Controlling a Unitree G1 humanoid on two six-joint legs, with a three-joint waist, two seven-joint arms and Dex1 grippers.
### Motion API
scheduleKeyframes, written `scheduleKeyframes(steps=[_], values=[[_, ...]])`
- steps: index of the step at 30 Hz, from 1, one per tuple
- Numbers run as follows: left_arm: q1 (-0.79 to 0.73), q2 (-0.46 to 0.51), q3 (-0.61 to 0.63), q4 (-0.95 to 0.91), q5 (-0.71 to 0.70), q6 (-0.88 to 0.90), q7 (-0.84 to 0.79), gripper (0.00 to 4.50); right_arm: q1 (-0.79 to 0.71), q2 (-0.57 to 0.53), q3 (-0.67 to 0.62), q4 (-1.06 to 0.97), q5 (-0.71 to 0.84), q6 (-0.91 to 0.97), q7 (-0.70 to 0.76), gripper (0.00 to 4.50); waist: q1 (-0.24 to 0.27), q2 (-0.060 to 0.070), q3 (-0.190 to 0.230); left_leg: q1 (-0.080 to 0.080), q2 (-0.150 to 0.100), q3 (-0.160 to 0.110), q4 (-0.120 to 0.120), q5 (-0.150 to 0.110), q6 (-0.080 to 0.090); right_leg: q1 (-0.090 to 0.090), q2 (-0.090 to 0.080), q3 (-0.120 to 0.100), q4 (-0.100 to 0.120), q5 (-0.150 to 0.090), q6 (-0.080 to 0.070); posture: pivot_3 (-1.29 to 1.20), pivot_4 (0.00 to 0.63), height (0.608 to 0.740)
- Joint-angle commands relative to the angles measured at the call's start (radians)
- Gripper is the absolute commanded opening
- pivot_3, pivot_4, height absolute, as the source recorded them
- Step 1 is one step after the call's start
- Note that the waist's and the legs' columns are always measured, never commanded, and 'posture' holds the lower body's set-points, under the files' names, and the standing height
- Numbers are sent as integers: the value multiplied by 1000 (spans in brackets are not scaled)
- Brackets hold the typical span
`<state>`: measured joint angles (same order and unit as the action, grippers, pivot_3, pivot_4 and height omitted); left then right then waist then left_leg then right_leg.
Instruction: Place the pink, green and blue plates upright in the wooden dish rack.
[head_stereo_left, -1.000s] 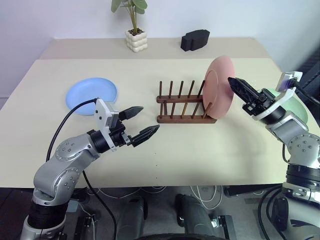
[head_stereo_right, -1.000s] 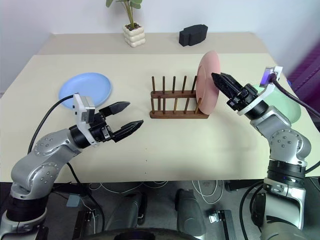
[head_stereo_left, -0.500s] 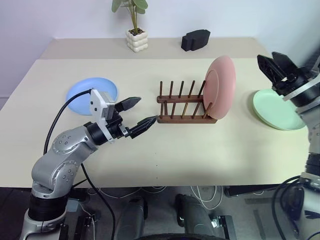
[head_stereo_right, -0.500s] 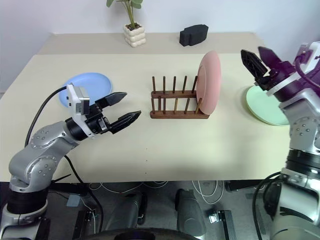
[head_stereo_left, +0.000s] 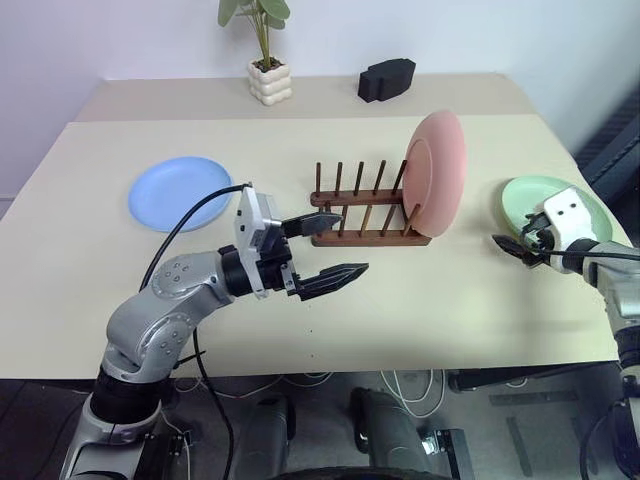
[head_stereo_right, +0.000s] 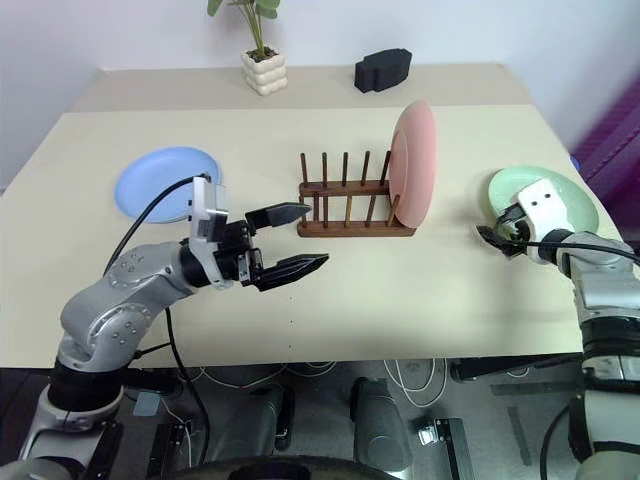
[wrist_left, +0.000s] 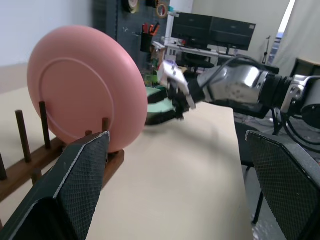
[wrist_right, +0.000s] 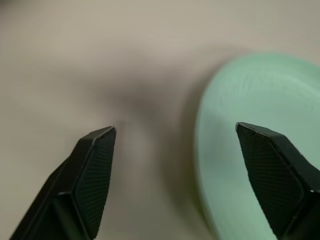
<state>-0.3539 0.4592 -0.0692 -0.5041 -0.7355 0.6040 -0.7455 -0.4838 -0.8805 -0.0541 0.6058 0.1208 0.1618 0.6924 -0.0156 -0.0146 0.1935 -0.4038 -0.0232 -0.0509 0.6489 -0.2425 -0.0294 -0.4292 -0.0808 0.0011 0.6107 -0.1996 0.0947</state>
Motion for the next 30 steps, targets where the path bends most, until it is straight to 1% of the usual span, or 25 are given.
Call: scheduleKeyframes(steps=[1,4,5,7,12,13,18,20,22,25,27,30], values=[[-3,-5,5,-22,0,-6,12,4500,-57,1,27,100,-87,-84,-38,3884,1,0,0,0,0,0,0,0,0,0,0,0,0,0,0,0,150,736],[9,-9,13,-33,-1,-6,28,4500,-87,12,42,177,-126,-121,-70,3884,1,0,0,1,0,0,1,0,0,1,0,0,0,0,0,0,150,736],[13,-11,16,-37,-3,-6,35,4500,-93,16,46,191,-139,-126,-85,3665,3,0,0,1,0,0,0,0,0,2,0,0,0,0,0,0,150,736],[21,-16,20,-43,-8,-5,50,4500,-95,23,54,203,-162,-125,-108,3055,4,0,0,1,0,0,1,0,0,2,0,0,0,0,0,0,150,736],[27,-28,25,-45,-14,-8,69,4500,-61,52,54,145,-187,-96,-149,419,5,-1,0,1,-1,-1,1,0,0,3,-1,0,-1,0,0,0,150,736],[25,-30,24,-43,-13,-8,70,4500,-53,57,52,128,-190,-89,-158,32,4,-1,0,1,-1,-1,1,0,0,3,-1,0,-1,0,0,0,150,736],[15,-37,19,-37,-11,-9,73,4500,-28,60,76,66,-270,-114,-262,32,3,0,0,2,-1,-1,1,0,0,3,0,0,0,0,0,0,150,736],[14,-38,21,-34,-12,-9,71,4500,-41,55,94,55,-327,-151,-337,32,2,0,0,2,-1,-1,1,0,0,3,0,0,0,0,0,0,150,736],[12,-39,22,-30,-12,-10,69,4500,-72,44,110,50,-395,-193,-433,32,2,0,0,2,-1,-1,1,0,0,3,0,0,0,0,0,0,150,736],[9,-39,23,-26,-11,-11,68,4500,-138,25,95,20,-446,-253,-544,32,-2,1,0,2,-1,0,1,0,0,2,0,1,0,0,0,0,150,736],[9,-40,24,-25,-11,-12,69,4500,-184,12,76,-15,-453,-298,-576,32,-4,1,0,2,-1,1,0,0,0,2,0,2,0,0,0,0,150,736],[12,-47,24,-26,-13,-11,76,4500,-279,-3,56,-86,-439,-378,-577,32,-4,2,1,2,-1,1,0,0,0,1,0,2,0,0,0,0,150,736]])
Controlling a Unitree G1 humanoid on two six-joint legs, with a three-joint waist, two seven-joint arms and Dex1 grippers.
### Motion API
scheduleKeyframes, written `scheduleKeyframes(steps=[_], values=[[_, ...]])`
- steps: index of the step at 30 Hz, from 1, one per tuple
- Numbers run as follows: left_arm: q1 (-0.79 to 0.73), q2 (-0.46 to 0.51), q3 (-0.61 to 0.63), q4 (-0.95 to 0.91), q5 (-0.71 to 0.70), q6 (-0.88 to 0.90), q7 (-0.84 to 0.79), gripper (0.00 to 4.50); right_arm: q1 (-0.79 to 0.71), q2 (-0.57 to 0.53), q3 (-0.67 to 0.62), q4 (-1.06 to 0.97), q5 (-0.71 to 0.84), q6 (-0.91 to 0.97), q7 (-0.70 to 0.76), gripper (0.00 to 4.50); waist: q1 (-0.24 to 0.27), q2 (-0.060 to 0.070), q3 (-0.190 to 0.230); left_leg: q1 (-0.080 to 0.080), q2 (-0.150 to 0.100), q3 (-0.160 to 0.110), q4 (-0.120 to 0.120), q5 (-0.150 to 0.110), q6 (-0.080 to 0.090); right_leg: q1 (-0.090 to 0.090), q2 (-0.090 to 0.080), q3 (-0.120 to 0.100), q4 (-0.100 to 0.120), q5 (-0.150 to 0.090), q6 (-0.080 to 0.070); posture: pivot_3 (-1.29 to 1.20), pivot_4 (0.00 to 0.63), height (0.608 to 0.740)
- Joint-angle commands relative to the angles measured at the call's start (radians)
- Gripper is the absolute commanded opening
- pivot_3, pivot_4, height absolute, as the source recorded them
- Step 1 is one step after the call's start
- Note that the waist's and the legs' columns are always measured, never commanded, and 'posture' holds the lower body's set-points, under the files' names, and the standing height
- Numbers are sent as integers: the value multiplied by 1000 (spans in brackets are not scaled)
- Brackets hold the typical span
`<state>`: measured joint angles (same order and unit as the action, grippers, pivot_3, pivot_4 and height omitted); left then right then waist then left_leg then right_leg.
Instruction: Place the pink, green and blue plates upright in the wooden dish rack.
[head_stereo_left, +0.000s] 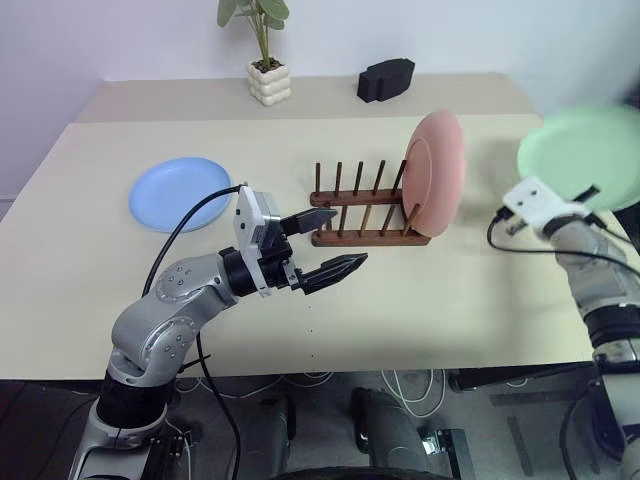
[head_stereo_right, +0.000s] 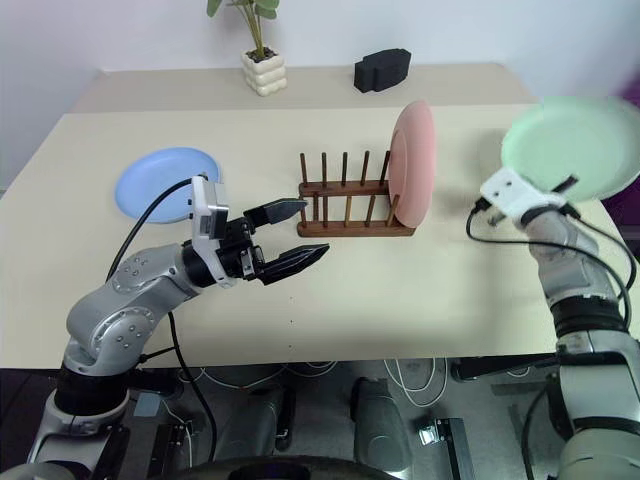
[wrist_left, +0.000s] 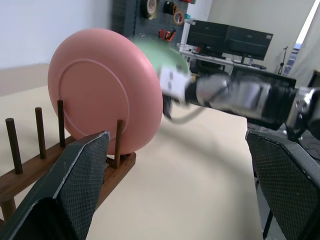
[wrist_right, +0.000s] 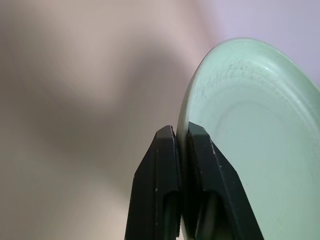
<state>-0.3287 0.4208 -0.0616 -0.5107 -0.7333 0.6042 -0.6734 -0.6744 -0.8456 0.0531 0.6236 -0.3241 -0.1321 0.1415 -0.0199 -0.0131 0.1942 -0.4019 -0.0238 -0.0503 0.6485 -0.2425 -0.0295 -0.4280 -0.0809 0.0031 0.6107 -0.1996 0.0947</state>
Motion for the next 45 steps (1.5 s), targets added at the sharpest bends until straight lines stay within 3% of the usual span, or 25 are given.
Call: scheduleKeyframes(steps=[1,4,9,12,16,21,30,33,45], values=[[-12,-11,16,-20,-15,-11,6,4500,-108,-40,-54,-117,8,-102,-23,32,2,0,0,0,0,0,0,0,0,0,0,0,0,0,0,0,150,736],[-6,-17,23,-23,-13,-11,18,4500,-184,-31,-67,-186,36,-158,8,32,7,0,0,-1,0,0,0,0,0,0,0,0,0,0,0,0,150,736],[2,-16,29,-29,-7,-16,32,4500,-255,35,-66,-348,215,-221,183,32,6,0,0,-1,0,-1,0,0,0,0,0,0,-1,0,0,0,150,736],[7,-15,32,-29,-4,-21,36,4500,-227,109,-56,-537,497,-108,397,32,6,0,0,-1,0,-1,0,0,0,0,0,-1,0,0,1,0,150,736],[9,-11,40,-26,1,-27,39,4500,-164,197,-86,-751,816,185,491,32,9,-1,0,-1,2,-3,0,0,0,0,0,-1,1,0,1,0,150,736],[26,12,76,-22,5,-34,34,4500,-55,332,-100,-972,1217,521,398,32,8,-1,0,-1,3,-5,1,0,0,1,0,-2,1,0,0,0,150,736],[69,52,131,-30,-5,-38,30,4500,50,483,-217,-995,1528,732,112,32,9,-1,0,-1,2,-3,1,0,0,0,0,-2,0,0,0,0,150,736],[73,55,132,-32,-7,-39,30,4500,65,518,-250,-986,1588,756,28,32,8,-1,0,-1,2,-3,0,0,0,0,0,-2,0,0,0,0,150,736],[70,55,127,-34,-5,-35,32,4500,108,568,-260,-962,1563,760,-79,32,6,-1,0,-1,2,-3,0,0,1,-1,0,-2,0,0,0,0,150,736]])
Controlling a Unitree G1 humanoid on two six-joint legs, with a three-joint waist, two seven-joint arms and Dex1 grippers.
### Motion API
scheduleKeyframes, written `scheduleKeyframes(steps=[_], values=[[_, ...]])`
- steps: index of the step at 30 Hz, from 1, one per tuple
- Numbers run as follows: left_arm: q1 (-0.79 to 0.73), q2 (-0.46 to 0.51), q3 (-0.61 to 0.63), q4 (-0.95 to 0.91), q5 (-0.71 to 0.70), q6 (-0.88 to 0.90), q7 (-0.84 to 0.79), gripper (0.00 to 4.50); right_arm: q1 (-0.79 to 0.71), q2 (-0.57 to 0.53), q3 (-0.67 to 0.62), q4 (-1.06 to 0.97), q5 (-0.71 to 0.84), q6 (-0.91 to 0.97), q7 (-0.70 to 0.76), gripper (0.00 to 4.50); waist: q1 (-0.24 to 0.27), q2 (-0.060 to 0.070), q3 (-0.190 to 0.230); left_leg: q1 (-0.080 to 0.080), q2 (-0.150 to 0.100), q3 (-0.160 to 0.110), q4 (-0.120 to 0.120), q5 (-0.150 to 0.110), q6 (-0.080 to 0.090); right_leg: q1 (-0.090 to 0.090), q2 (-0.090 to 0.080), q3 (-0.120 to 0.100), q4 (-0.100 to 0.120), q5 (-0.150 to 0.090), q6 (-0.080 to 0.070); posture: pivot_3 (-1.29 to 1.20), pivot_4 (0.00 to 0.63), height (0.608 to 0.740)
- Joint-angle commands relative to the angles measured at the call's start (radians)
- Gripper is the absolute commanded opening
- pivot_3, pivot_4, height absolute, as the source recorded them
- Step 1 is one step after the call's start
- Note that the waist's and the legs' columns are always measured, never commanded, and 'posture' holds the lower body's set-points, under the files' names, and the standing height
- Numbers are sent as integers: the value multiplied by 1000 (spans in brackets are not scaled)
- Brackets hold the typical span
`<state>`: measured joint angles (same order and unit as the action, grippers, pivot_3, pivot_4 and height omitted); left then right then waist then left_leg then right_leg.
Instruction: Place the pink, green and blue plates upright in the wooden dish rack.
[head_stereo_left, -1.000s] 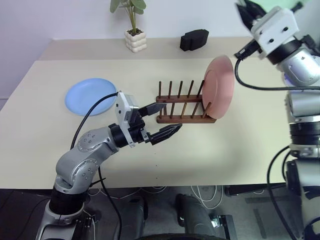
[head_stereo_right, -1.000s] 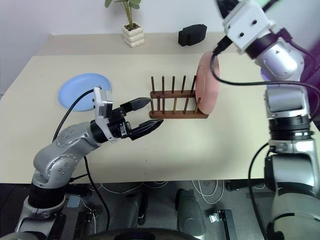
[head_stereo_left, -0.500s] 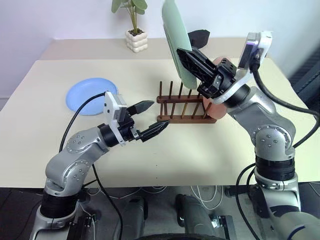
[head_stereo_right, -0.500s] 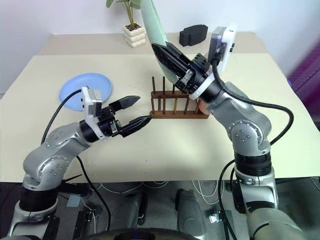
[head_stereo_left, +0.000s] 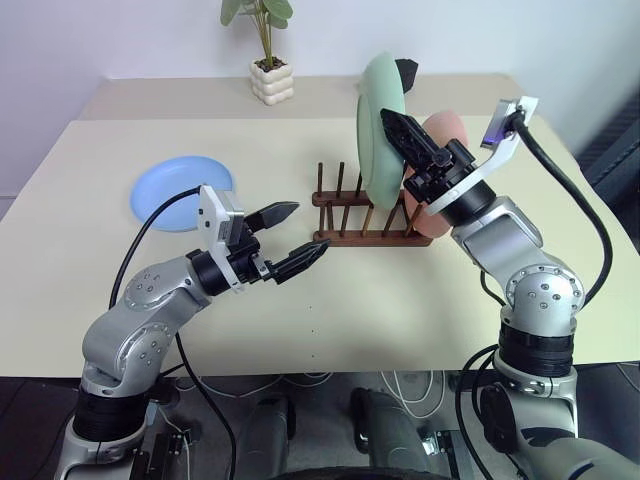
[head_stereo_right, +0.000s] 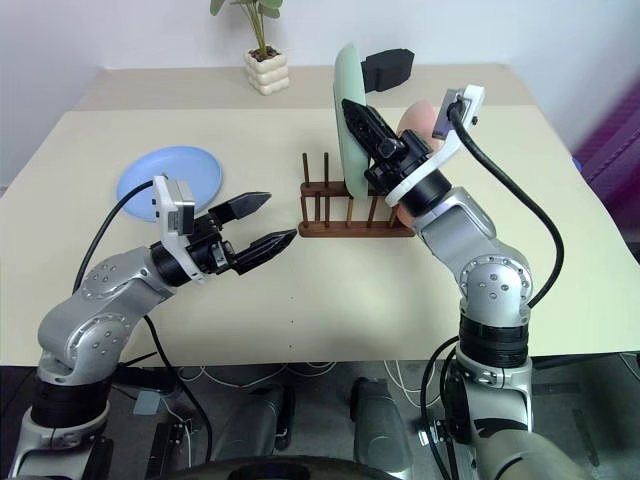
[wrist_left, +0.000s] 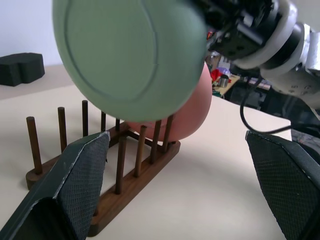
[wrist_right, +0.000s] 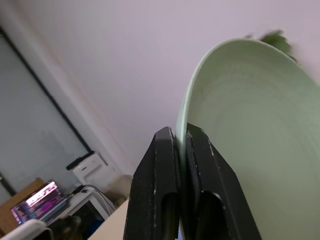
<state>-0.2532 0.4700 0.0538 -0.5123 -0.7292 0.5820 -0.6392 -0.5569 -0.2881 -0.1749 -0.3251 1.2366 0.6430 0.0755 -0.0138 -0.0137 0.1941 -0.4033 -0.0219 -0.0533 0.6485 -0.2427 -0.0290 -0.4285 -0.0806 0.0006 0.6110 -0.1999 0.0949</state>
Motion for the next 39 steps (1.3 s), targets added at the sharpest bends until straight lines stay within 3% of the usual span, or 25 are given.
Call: scheduleKeyframes(steps=[1,27,30,37,39], values=[[-6,6,12,-32,-9,-13,-2,4500,-12,13,-34,-9,4,-15,-19,32,0,0,0,0,0,0,0,0,0,0,0,0,0,0,0,0,150,736],[-8,17,16,-36,-10,-5,3,4500,2,70,-72,34,23,-7,-118,32,-1,0,0,-1,0,0,0,0,0,-1,0,0,0,0,0,0,150,736],[-9,19,15,-36,-8,-6,3,4500,2,73,-79,35,27,-6,-120,940,-1,0,0,-1,0,0,0,0,0,-1,0,0,-1,0,0,0,150,736],[-9,21,14,-35,-7,-8,3,4500,0,74,-83,32,20,-1,-118,4329,-1,0,0,-1,0,0,0,0,0,-1,0,0,-1,0,0,0,150,736],[-10,21,13,-34,-6,-8,3,4500,-2,73,-84,34,17,-2,-117,4475,-1,0,0,-1,0,0,0,0,0,-1,0,0,-1,0,-1,0,150,736]])
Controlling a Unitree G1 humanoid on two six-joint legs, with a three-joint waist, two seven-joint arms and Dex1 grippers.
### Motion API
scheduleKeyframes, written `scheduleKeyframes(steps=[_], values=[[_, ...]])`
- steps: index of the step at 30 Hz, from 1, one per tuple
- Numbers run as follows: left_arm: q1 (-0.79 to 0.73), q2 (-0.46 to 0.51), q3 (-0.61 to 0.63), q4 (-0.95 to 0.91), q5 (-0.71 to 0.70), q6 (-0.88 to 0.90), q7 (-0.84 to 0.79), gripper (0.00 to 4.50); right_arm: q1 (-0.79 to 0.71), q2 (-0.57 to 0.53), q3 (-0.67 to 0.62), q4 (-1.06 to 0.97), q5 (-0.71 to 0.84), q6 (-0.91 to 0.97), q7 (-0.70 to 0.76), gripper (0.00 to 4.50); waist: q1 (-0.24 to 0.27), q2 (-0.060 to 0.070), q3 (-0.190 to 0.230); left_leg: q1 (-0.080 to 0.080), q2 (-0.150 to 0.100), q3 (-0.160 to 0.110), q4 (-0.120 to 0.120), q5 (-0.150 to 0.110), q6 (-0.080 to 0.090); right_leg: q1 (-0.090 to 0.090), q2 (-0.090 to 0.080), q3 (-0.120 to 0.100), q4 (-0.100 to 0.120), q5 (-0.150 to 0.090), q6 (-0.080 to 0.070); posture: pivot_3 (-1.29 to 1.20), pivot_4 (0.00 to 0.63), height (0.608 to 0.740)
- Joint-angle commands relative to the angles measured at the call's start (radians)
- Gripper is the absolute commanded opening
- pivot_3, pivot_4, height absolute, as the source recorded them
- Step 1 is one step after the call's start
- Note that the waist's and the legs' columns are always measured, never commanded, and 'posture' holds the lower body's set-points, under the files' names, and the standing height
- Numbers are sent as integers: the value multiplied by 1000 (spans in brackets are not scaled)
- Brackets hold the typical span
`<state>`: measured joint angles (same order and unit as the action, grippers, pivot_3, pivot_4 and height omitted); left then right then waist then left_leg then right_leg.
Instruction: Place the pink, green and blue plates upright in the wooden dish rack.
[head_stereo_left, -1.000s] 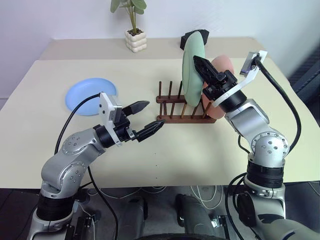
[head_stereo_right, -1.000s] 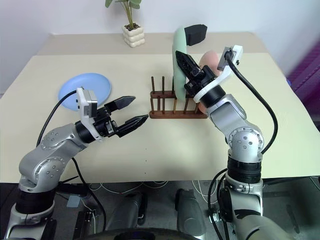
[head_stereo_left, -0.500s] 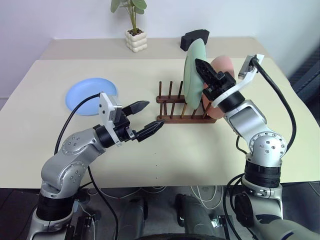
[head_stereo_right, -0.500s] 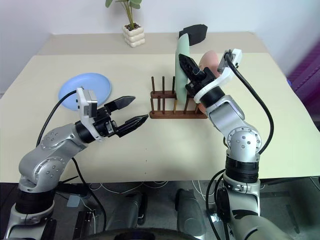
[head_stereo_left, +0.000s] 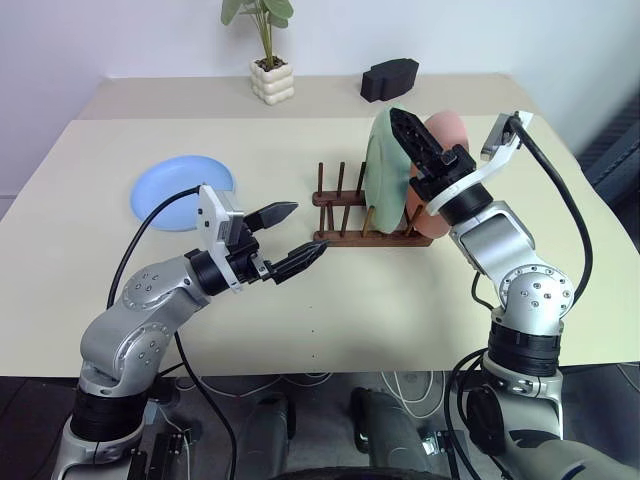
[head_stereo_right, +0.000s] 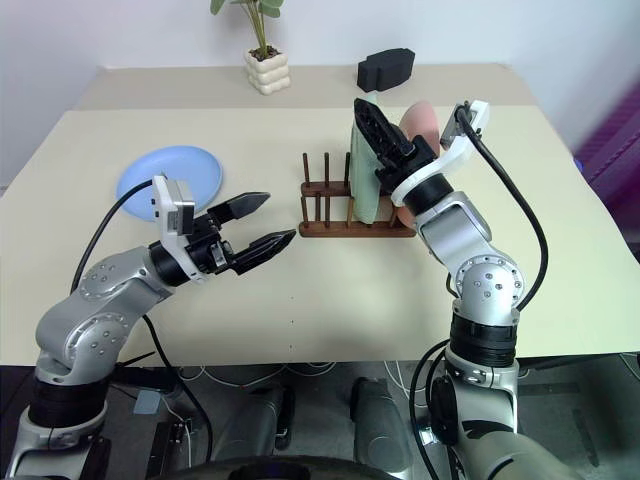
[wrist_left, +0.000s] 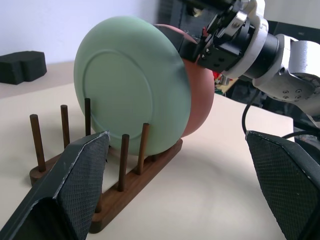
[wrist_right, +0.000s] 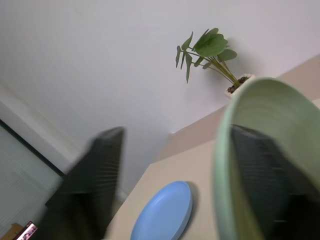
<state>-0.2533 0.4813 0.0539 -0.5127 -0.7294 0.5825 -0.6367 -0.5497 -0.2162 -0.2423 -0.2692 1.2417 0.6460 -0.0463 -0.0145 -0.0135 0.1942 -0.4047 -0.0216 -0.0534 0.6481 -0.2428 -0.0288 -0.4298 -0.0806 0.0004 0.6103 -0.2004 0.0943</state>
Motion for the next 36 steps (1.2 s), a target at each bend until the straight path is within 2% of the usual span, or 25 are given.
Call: scheduleKeyframes(steps=[1,16,23,26,31,36], values=[[-11,9,12,-33,-6,-8,0,4500,-10,1,-18,-21,10,-7,5,4475,0,0,0,0,0,0,0,0,0,0,0,0,0,0,0,0,150,736],[-12,8,13,-30,-3,-11,1,4500,-57,-44,-21,-39,-49,-20,47,4475,0,0,0,-1,0,0,0,0,0,-1,0,0,0,-1,-1,0,150,736],[-15,20,34,-14,5,-15,13,4500,-102,-116,12,-41,-177,-43,154,4475,0,0,0,-2,0,0,0,0,0,-2,0,0,-1,-1,-2,0,150,736],[-26,19,72,4,-1,-17,40,4500,-127,-157,37,-47,-253,-58,221,4475,0,0,0,-2,0,0,0,0,0,-2,0,0,0,-1,-2,0,150,736],[-79,46,172,101,33,-6,138,4500,-164,-277,135,-77,-403,-100,424,4475,0,0,0,-2,0,0,-1,0,0,-3,0,-1,0,-3,2,0,150,736],[-151,101,251,252,135,15,276,4500,-188,-348,199,-72,-510,-142,587,4475,0,0,1,-2,-1,0,-1,0,0,-3,0,-1,0,-3,2,0,150,736]])
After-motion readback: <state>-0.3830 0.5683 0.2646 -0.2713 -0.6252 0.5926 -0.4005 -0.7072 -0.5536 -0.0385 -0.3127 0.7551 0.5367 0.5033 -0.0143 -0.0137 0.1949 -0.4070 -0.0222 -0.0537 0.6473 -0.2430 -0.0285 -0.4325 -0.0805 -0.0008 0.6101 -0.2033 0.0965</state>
